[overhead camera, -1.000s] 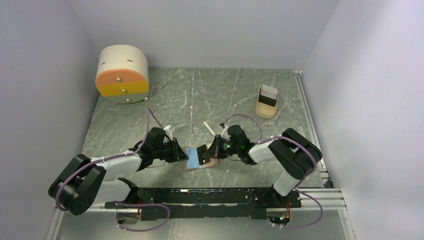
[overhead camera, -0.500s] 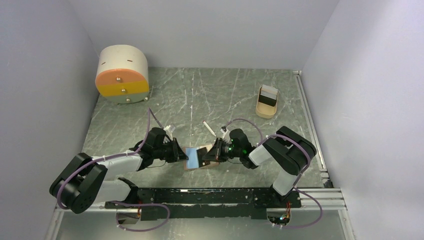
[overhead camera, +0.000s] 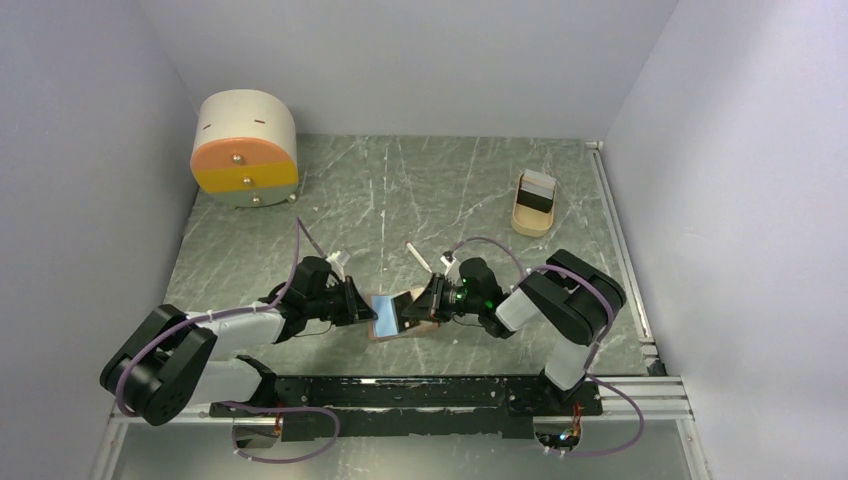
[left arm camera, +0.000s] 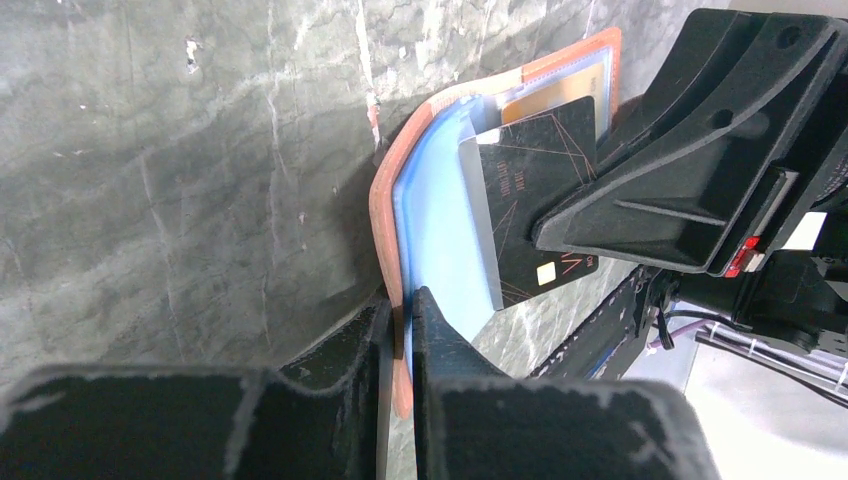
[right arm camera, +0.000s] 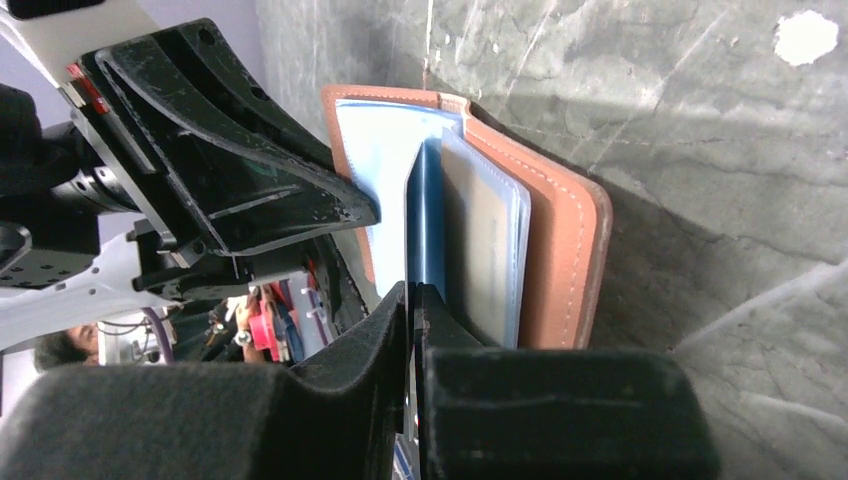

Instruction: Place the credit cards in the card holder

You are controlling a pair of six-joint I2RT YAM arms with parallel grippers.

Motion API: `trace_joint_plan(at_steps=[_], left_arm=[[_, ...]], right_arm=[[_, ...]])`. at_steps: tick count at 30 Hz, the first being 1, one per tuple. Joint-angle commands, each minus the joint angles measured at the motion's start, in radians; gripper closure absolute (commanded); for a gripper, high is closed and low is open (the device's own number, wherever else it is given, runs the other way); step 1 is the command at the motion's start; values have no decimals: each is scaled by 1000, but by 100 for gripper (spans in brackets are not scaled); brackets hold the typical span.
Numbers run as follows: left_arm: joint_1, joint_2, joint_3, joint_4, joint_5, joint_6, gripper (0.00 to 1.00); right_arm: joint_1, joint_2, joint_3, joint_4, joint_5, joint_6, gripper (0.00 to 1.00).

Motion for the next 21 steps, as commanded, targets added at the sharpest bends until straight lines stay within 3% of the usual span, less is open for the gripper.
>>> trace_joint_plan(at_steps=[1, 14, 21], left_arm=[[0, 12, -16, 43, 18, -4, 87], [0, 12, -27, 57, 27, -12, 87], [1, 27, -38, 98, 51, -38, 88]], right_arm=[[0, 36, -17, 110, 9, 40, 92], [-1, 113, -54, 304, 2, 127, 96], [1, 100, -45, 277, 21, 118, 96]])
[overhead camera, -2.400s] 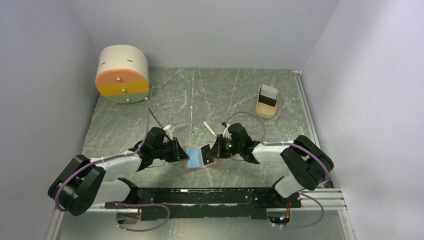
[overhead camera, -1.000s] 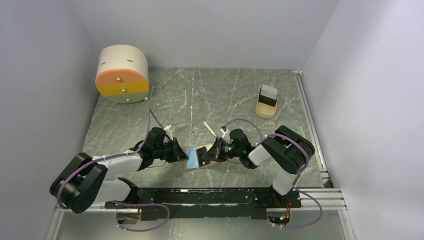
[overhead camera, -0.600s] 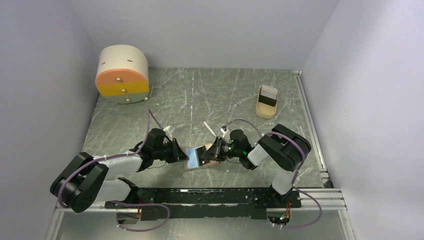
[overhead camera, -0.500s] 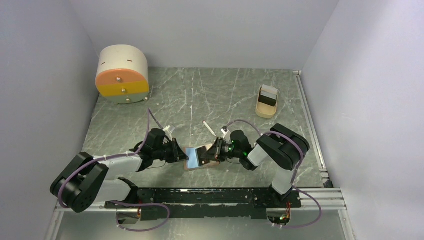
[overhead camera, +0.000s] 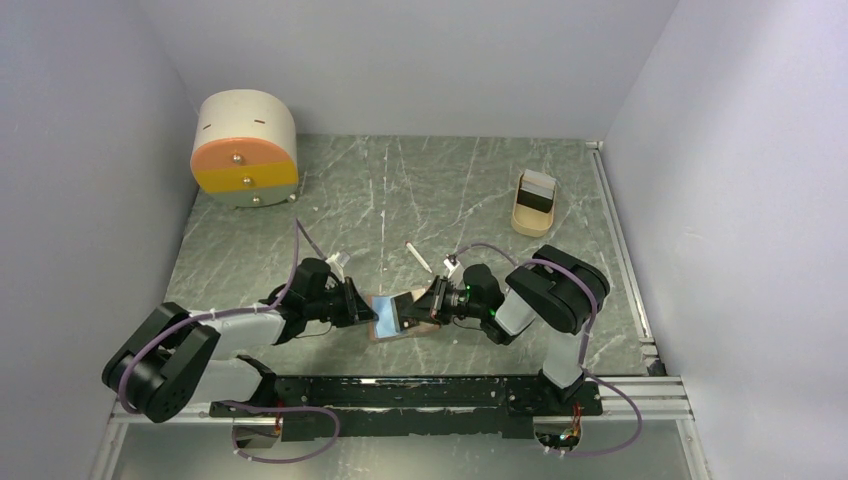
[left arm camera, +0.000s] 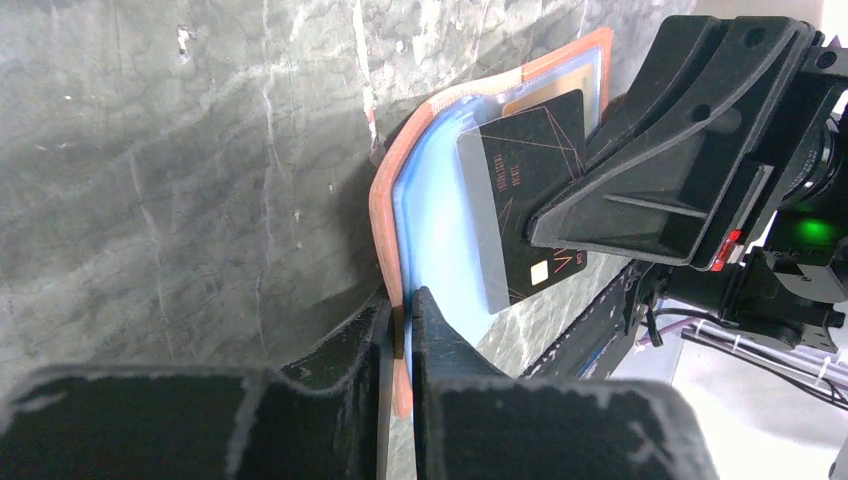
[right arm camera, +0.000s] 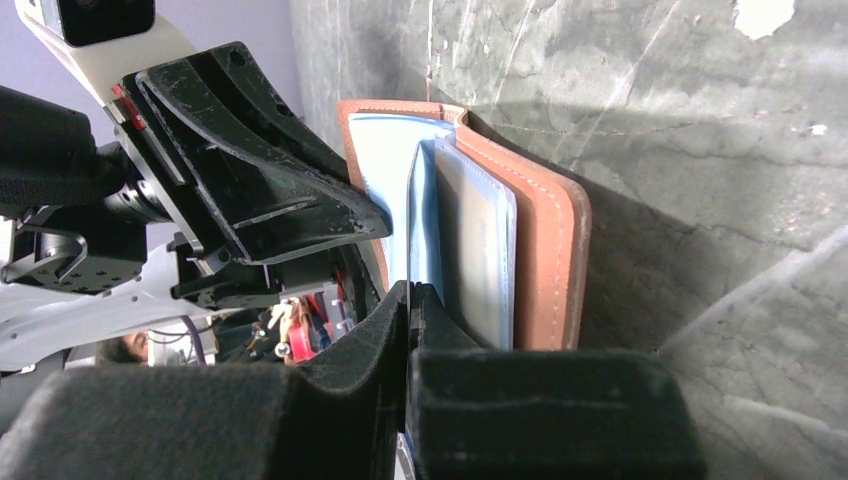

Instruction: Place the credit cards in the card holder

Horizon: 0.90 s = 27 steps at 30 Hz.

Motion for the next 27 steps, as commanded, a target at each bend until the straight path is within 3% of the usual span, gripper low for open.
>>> trace_joint_plan(at_steps=[1, 13, 16, 21, 24, 27], left_arm=[[0, 16, -20, 56, 40, -21, 88], [1, 48, -55, 140, 65, -68, 89], [0, 43, -62, 139, 57, -68, 89], [1, 54, -67, 144, 54, -67, 90], [0, 60, -63, 144, 59, -66, 90], [0, 54, -61, 134, 52, -63, 90]], right_arm=[[5, -11, 1, 33, 21, 2, 96], [54, -18, 22, -21, 65, -15, 90], [54, -53, 29, -107, 80, -48, 88], [59, -170, 90, -401, 156, -182, 70], [68, -250, 112, -570, 228, -243, 53], [71, -306, 136, -685, 280, -284, 49]])
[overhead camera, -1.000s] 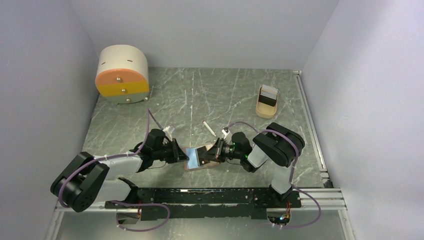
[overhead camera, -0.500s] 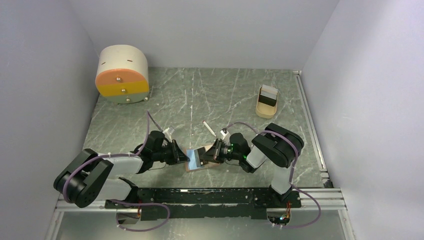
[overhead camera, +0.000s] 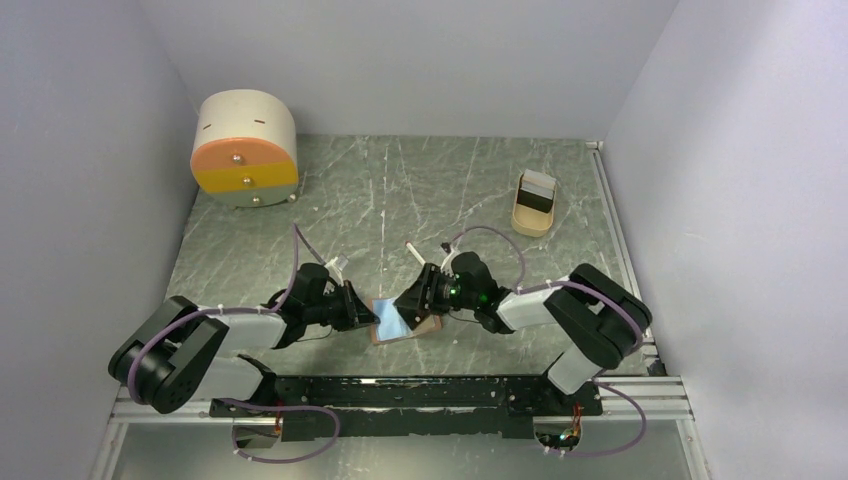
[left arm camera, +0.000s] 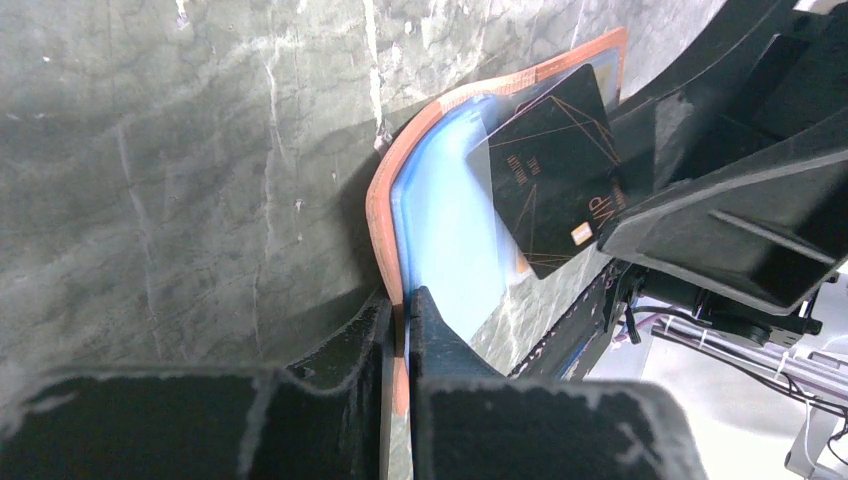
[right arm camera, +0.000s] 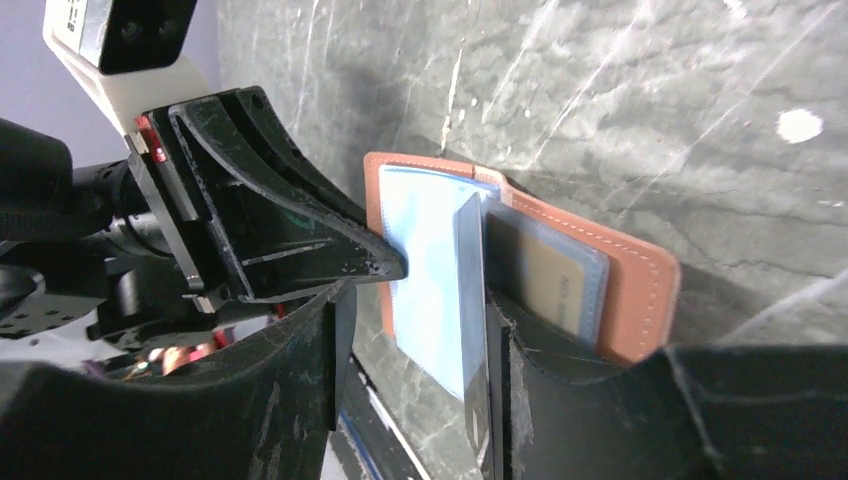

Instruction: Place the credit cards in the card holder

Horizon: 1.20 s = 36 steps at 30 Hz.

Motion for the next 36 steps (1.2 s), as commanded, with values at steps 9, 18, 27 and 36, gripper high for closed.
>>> trace_joint_plan(at_steps=[9, 18, 27, 36], left_arm=[[-1, 25, -6, 20, 25, 5, 90], [-1, 22, -13, 29, 24, 2, 90], [-1, 44, -6, 37, 44, 8, 90], [-5, 35, -9, 44, 47, 0, 89]], right_arm=[[13, -99, 58, -372, 148, -158, 50], [11, -156, 88, -464, 124, -240, 60], [10, -94, 22, -295, 62, -170, 81], [9, -56, -45, -138, 67, -83, 91]])
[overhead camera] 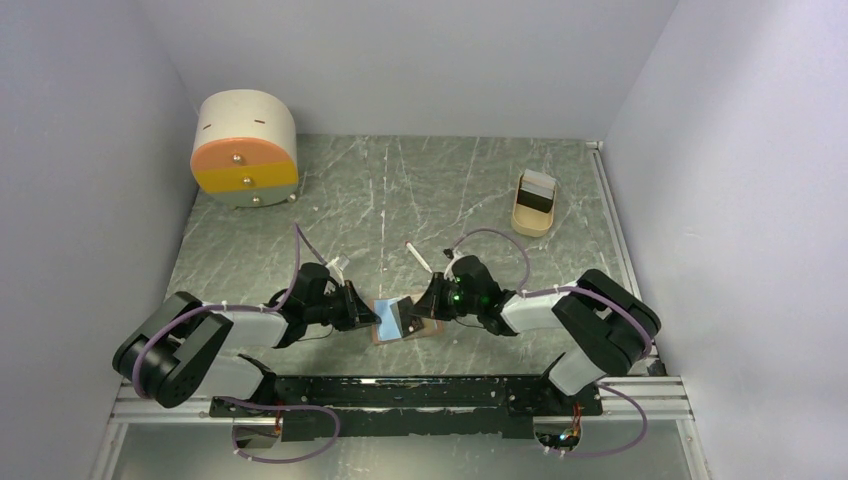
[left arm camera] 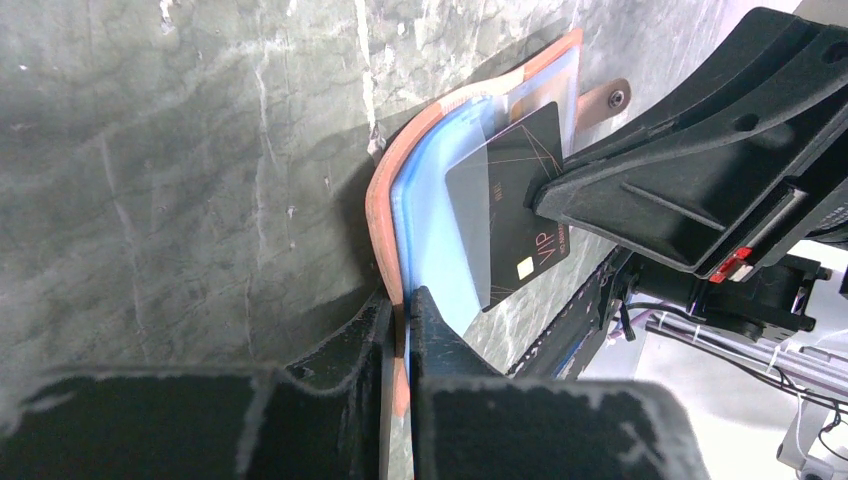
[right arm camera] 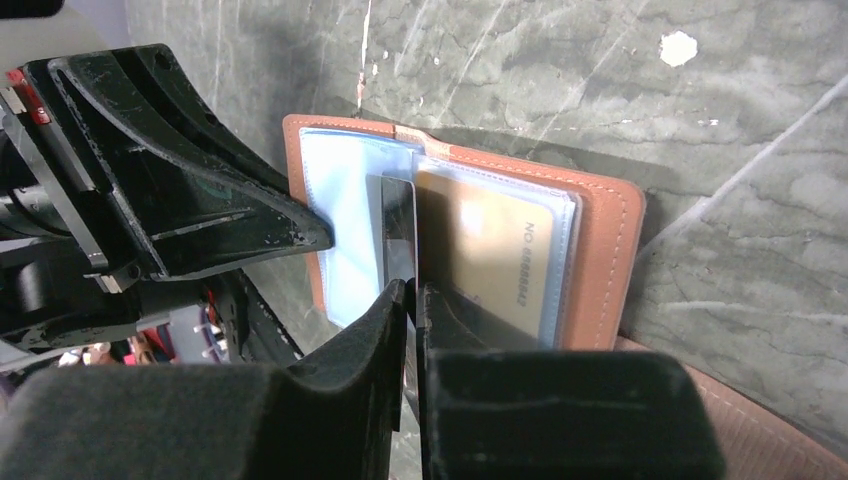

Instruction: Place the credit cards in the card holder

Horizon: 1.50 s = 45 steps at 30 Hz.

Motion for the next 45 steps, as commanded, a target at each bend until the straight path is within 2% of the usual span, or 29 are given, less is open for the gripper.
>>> trace_joint_plan(at_steps=[1, 7, 14, 29, 45], left_arm=[[-6, 5, -9, 10, 29, 5, 89], [-8, 16, -14, 23, 29, 3, 89], [-12, 14, -31, 48, 38, -19, 89], [-52, 65, -55, 153, 47, -98, 90], [-87, 127, -36, 209, 49, -123, 88]], right_arm=[[4, 26, -54, 100, 8, 60, 94], [3, 17, -110, 219, 43, 122, 98], [0, 19, -149, 307, 76, 159, 99], [1, 69, -187, 460, 42, 219, 99], [40, 96, -190, 472, 54, 243, 96]])
